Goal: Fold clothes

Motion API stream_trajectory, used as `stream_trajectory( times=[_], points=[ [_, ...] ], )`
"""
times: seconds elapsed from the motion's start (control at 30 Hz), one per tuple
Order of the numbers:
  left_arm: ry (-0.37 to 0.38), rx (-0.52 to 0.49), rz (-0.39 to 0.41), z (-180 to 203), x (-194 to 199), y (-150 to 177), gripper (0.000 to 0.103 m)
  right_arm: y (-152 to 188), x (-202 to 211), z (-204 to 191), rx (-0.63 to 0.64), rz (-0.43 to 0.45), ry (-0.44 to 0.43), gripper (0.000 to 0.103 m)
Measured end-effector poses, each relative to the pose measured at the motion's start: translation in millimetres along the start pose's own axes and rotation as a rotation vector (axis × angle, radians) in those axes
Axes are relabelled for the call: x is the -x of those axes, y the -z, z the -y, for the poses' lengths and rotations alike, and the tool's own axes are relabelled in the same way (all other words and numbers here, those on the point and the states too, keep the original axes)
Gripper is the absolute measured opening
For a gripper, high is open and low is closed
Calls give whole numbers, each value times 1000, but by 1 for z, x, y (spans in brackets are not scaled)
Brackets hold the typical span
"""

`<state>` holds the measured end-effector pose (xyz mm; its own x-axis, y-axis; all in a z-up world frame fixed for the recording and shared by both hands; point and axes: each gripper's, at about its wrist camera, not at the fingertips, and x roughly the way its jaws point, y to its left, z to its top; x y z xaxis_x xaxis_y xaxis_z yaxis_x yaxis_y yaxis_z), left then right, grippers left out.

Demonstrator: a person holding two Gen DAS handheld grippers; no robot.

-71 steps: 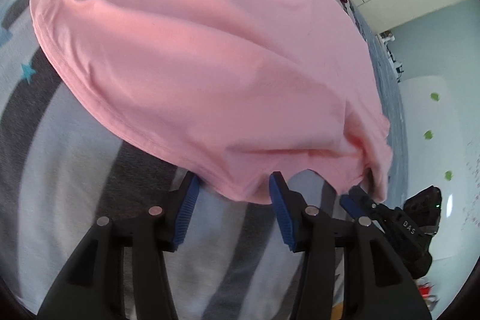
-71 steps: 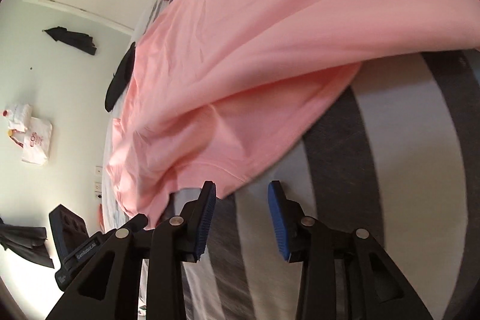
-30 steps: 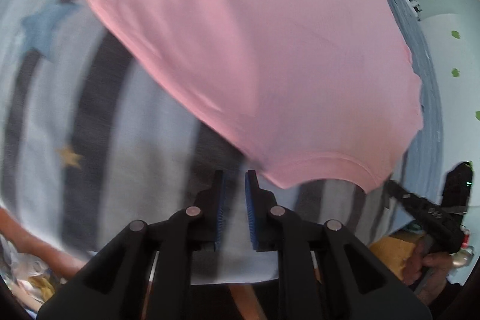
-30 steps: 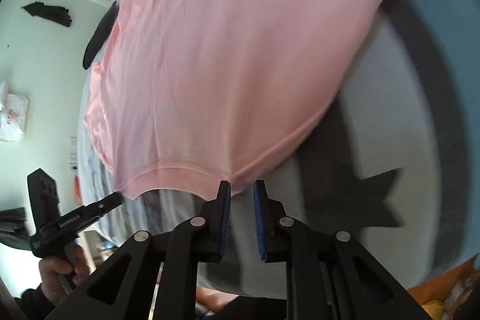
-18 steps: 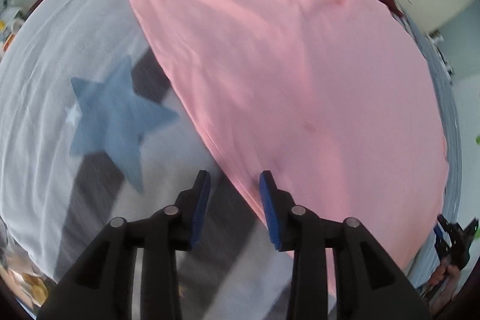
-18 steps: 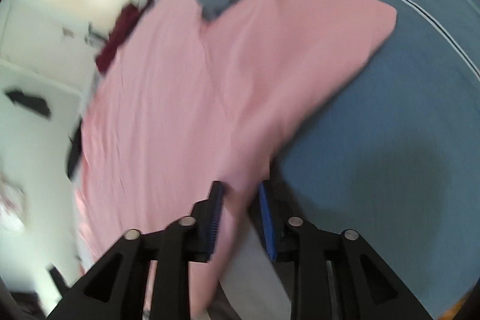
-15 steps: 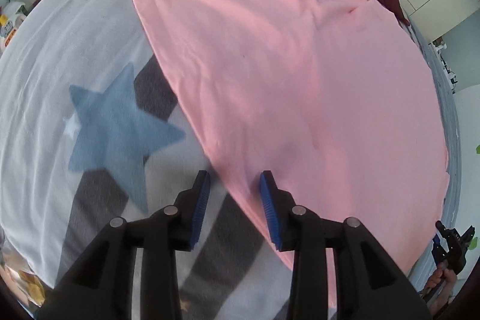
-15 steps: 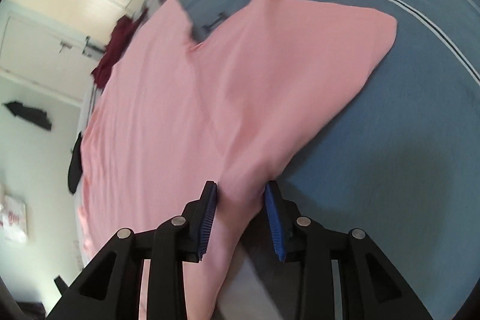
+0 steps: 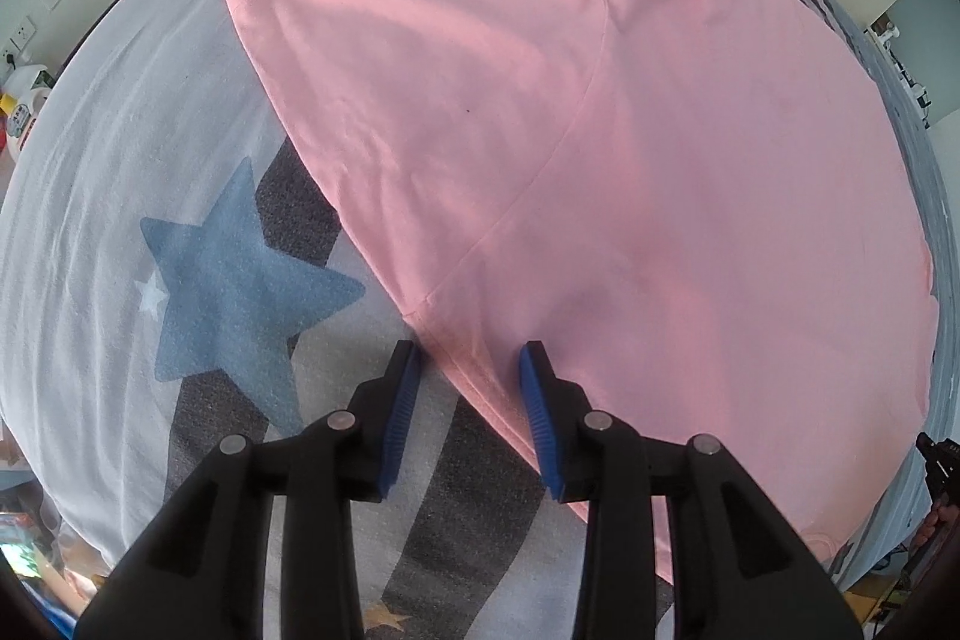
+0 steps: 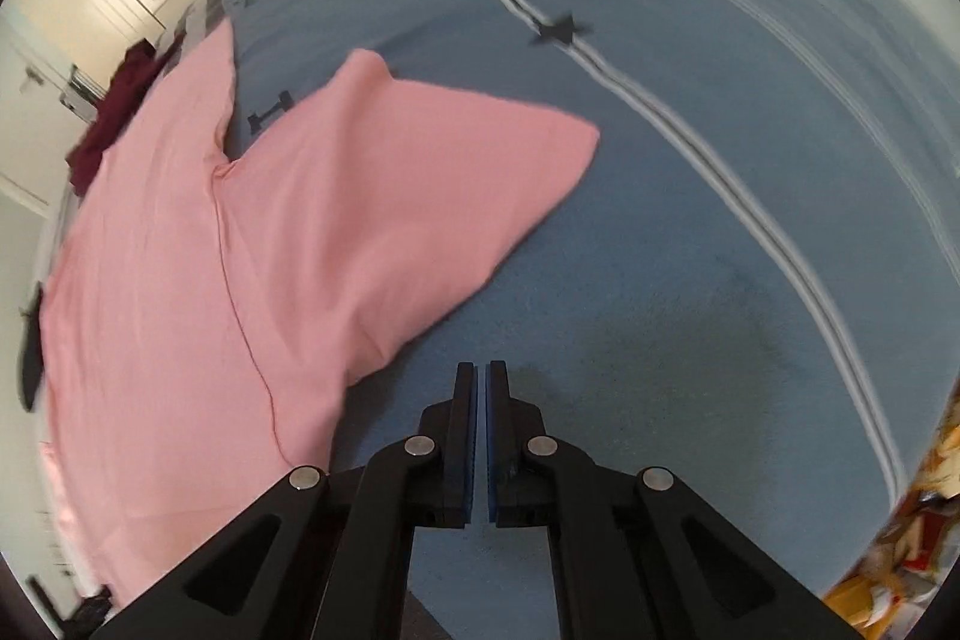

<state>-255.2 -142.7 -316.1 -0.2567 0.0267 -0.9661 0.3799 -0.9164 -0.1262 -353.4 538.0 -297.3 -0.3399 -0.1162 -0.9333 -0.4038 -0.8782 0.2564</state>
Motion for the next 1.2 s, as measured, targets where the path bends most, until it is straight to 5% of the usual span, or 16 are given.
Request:
stream_trajectory(
  times=[0.2, 0.43, 0.6, 0.7, 0.77, 0.97, 1.2],
  points=[
    [-8, -32, -4, 0, -2, -10, 32, -25, -14, -7, -53, 22, -68, 20],
    [-24, -56, -13, 1, -7, -24, 32, -53, -35, 28, -269, 27, 12, 21],
    [-39, -67, -13, 0, -11, -31, 32, -75, -43, 43, -311, 69, -65, 33],
    [-50, -68, -11, 0, -13, -35, 32, -87, -48, 40, -262, 82, -45, 32],
    [-57, -69, -9, 0, -14, -38, 32, -93, -50, 32, -203, 86, -20, 4],
    [-68, -75, -14, -1, -16, -49, 32, -119, -23, 11, -50, 162, 35, 3],
    [-87, -65, -19, -1, -17, -60, 32, -122, -61, 19, 1, 50, 109, 5]
  ],
)
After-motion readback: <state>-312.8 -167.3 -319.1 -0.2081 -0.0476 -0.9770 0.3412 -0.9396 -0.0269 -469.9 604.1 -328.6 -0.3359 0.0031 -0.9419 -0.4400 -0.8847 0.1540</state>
